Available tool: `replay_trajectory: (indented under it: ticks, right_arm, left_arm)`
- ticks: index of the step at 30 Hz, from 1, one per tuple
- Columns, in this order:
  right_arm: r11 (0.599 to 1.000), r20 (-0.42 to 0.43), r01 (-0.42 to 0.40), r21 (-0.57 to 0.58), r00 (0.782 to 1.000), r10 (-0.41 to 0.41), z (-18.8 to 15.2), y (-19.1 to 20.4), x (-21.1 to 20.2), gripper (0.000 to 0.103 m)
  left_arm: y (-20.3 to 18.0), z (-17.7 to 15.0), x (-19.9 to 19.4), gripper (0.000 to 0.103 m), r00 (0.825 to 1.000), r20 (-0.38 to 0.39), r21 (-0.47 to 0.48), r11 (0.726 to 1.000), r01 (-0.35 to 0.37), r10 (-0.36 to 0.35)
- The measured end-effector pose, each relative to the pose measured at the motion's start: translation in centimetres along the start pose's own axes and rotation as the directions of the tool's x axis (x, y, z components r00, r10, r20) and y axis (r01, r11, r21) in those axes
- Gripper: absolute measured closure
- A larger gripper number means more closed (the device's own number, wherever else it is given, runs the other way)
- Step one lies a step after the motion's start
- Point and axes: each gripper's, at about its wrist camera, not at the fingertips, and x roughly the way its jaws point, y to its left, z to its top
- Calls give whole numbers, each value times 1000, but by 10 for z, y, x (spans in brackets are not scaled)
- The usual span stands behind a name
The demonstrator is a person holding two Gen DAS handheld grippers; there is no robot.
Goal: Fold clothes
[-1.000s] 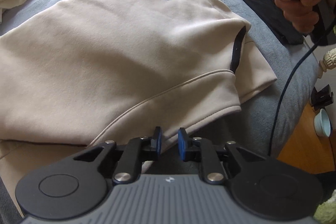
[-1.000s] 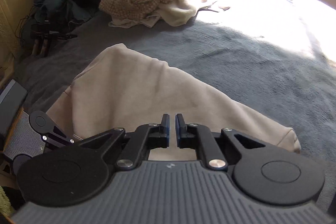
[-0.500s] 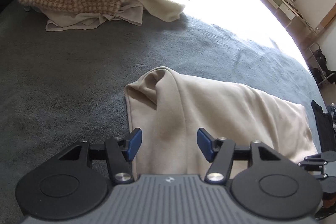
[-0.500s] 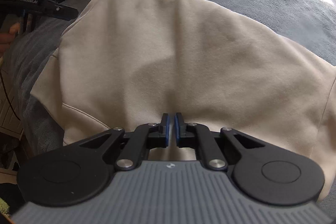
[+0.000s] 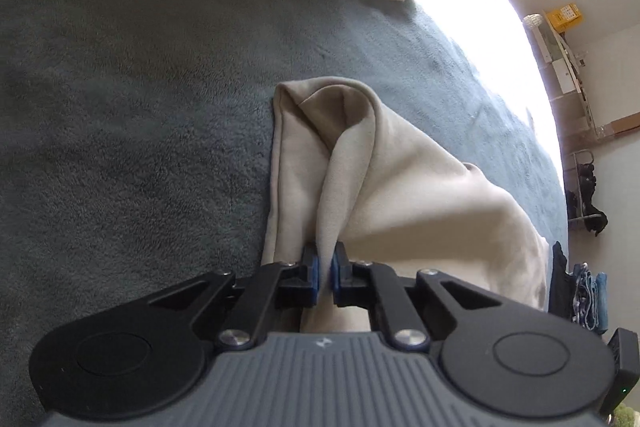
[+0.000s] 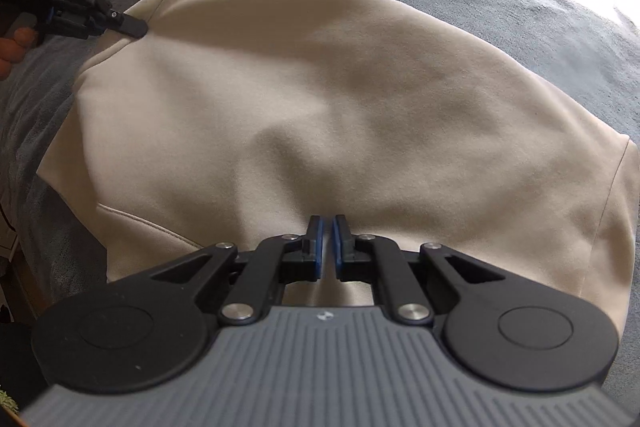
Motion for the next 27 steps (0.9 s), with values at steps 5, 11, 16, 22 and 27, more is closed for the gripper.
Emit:
replay_trajectory:
  ticks: [5, 11, 16, 22, 27]
  right_arm:
    - [1000, -3, 11, 12, 1000, -11, -1, 0, -1, 98]
    - [999, -2, 26, 35, 1000, -26, -4, 2, -2, 98]
    - [999, -4, 38, 37, 999, -38, -3, 3, -1, 98]
    - [998, -1, 46, 41, 999, -46, -2, 3, 0, 98]
    - [998, 6, 43, 44, 999, -43, -4, 2, 0, 98]
  left_arm:
    - [-14, 34, -16, 68, 997, 30, 86, 994, 64, -66]
    - [-36, 87, -5, 57, 999, 33, 157, 987, 37, -43]
    - [-53, 105, 32, 82, 998, -64, 155, 988, -4, 15]
    - [-37, 95, 28, 96, 1000, 8, 7, 1000, 5, -5]
    - [-11, 71, 6, 97, 992, 114, -114, 991, 70, -57]
